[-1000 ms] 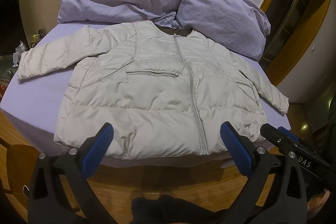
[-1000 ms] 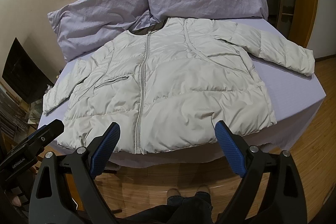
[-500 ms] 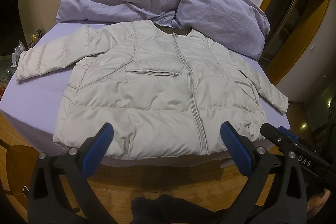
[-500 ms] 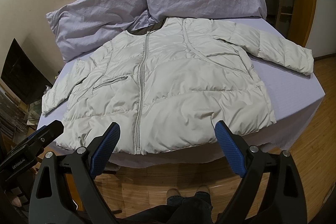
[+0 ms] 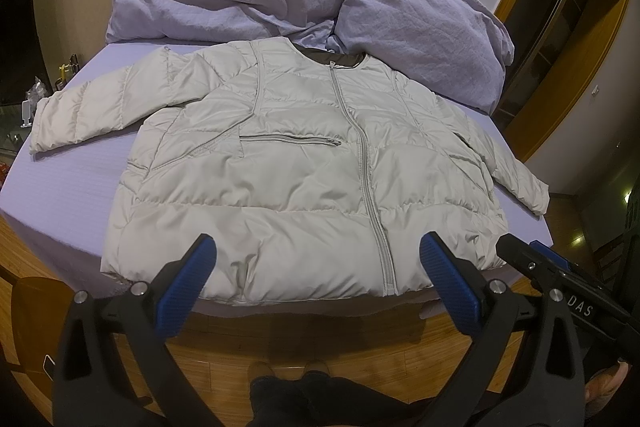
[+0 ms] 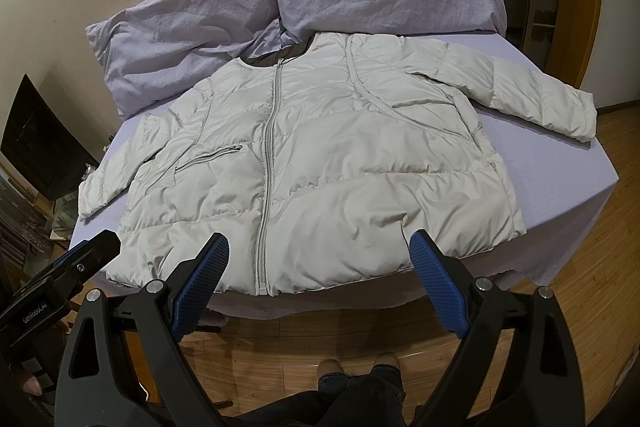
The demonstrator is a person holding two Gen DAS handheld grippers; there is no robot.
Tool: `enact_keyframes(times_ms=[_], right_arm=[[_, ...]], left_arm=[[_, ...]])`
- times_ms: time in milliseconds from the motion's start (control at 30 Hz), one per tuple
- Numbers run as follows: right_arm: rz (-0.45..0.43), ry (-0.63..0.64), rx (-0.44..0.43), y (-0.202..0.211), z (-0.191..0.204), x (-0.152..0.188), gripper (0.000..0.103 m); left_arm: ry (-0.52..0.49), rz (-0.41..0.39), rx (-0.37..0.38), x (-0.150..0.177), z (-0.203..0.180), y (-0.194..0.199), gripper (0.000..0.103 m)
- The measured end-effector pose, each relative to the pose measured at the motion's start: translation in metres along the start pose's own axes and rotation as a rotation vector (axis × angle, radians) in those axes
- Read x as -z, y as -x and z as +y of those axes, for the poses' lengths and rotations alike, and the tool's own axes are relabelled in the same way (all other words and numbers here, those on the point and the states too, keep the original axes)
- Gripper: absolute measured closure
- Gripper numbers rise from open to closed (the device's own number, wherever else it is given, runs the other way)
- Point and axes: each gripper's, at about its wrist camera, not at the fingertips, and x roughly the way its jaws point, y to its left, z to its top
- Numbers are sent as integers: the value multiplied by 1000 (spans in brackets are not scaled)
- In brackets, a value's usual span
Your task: Fold large clothes
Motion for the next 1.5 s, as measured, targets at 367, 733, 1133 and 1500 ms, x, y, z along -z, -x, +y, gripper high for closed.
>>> enact_keyframes(times_ms=[367,733,1133,1500], right_arm=[[0,0,2,0,1,0,10],[0,0,2,-1,1,0,10],[0,-2,-1,-3,0,-2,10],[9,-123,134,-42,-73,-54,10]], left_arm=[[0,1,1,0,1,0,2],[0,2,1,-1,2,-2,2],[8,6,-1,0,4,-12,2],[-6,11,-117,-19,10,-44,2]])
